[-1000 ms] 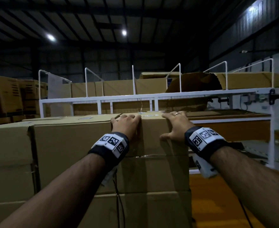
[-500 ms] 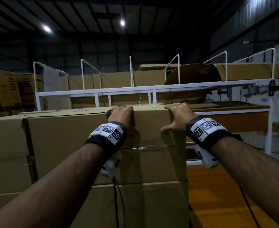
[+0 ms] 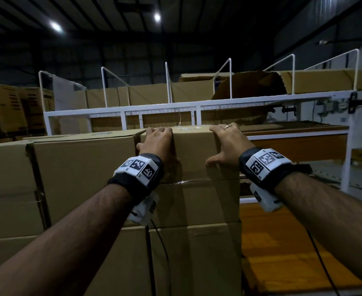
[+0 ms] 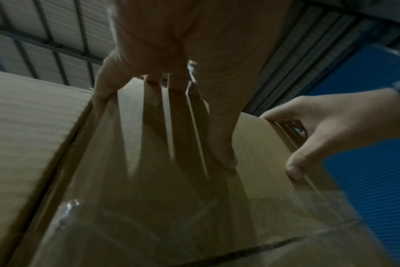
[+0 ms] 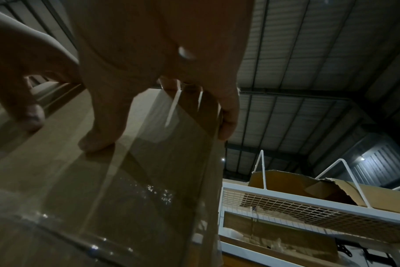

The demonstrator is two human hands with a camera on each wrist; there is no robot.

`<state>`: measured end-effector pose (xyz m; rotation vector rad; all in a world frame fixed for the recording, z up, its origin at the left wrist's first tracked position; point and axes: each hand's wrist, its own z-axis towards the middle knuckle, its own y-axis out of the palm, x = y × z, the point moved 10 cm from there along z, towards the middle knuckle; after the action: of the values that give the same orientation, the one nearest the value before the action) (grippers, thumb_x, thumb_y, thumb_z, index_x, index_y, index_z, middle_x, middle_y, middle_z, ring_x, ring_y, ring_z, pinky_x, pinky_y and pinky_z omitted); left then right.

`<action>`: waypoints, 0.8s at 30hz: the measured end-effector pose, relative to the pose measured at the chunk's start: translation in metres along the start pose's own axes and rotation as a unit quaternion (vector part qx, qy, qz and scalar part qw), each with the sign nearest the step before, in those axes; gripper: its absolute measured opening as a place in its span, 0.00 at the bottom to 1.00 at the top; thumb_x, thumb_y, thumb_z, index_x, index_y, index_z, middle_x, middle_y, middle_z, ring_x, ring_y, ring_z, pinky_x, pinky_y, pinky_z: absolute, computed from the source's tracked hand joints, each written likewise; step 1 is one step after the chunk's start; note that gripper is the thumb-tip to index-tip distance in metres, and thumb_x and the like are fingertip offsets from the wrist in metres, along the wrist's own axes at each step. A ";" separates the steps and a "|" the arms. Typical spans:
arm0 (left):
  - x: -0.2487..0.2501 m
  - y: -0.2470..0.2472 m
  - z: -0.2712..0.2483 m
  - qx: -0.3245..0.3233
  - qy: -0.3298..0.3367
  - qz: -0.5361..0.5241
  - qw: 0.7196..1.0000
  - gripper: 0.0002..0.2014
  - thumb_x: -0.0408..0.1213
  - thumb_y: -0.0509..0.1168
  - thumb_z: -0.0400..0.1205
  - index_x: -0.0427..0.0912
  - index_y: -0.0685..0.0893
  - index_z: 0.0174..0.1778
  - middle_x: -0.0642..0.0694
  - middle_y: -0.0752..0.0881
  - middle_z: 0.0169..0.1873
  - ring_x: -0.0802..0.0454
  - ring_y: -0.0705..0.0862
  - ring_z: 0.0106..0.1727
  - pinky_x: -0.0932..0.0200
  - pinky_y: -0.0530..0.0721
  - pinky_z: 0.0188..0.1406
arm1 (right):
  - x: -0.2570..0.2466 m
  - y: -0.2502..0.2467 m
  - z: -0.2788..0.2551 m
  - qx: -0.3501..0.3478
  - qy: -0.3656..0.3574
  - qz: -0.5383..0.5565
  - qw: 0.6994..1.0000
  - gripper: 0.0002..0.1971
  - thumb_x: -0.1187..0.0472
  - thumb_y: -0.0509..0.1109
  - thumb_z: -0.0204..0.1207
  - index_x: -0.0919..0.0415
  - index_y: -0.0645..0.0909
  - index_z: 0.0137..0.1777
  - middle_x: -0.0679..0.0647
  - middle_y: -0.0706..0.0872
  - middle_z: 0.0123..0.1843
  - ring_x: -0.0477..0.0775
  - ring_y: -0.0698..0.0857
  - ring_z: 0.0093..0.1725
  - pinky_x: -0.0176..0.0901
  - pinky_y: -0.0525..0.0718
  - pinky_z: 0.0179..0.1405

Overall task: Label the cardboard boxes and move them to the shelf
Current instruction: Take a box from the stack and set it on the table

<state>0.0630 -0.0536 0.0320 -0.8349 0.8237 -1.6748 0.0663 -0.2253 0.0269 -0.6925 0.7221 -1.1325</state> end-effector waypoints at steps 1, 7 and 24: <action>0.001 -0.001 -0.001 0.002 0.004 -0.003 1.000 0.42 0.46 0.79 0.69 0.46 0.66 0.77 0.45 0.68 0.75 0.40 0.60 0.76 0.28 0.69 0.65 | 0.001 -0.002 -0.002 0.004 -0.002 0.002 1.000 0.48 0.44 0.83 0.59 0.53 0.64 0.78 0.58 0.70 0.74 0.60 0.66 0.74 0.60 0.72 0.71; -0.009 -0.011 -0.006 0.071 0.018 -0.047 0.996 0.40 0.46 0.79 0.69 0.44 0.69 0.75 0.44 0.71 0.74 0.41 0.62 0.77 0.32 0.69 0.71 | 0.009 -0.008 -0.007 0.024 -0.009 0.010 1.000 0.48 0.43 0.83 0.60 0.52 0.64 0.78 0.57 0.71 0.75 0.60 0.64 0.75 0.58 0.70 0.71; -0.018 0.004 0.012 0.056 -0.046 -0.009 0.997 0.43 0.47 0.81 0.66 0.45 0.67 0.75 0.41 0.69 0.74 0.37 0.58 0.78 0.37 0.70 0.71 | 0.021 0.000 0.000 0.033 0.022 0.025 0.999 0.47 0.46 0.84 0.60 0.50 0.64 0.77 0.54 0.69 0.74 0.62 0.65 0.74 0.61 0.70 0.71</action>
<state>0.0795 -0.0381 0.0328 -0.8377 0.6536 -1.6699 0.0720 -0.2450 0.0237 -0.5915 0.7321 -1.1239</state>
